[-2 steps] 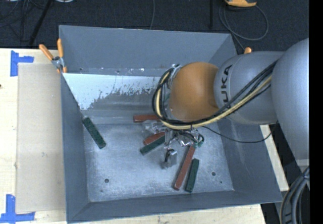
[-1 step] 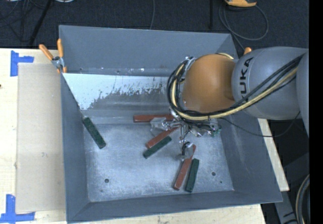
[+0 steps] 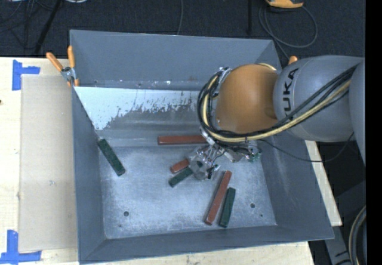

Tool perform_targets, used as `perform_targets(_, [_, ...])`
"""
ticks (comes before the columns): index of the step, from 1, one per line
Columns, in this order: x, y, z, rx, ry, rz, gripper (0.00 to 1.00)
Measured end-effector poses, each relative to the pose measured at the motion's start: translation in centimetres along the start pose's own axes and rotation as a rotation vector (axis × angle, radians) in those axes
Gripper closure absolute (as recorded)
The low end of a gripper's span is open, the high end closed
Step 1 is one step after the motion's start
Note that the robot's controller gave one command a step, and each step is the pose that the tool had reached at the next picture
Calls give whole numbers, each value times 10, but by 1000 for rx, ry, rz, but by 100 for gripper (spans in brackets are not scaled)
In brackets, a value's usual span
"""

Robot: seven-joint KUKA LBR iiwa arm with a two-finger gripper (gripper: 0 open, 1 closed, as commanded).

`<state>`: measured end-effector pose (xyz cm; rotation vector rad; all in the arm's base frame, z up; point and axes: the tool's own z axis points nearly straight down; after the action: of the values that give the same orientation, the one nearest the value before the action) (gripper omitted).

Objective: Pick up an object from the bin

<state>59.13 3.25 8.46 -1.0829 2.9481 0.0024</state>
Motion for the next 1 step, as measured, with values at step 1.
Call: perform_targets(1, [0,0,0,0,0,1,0])
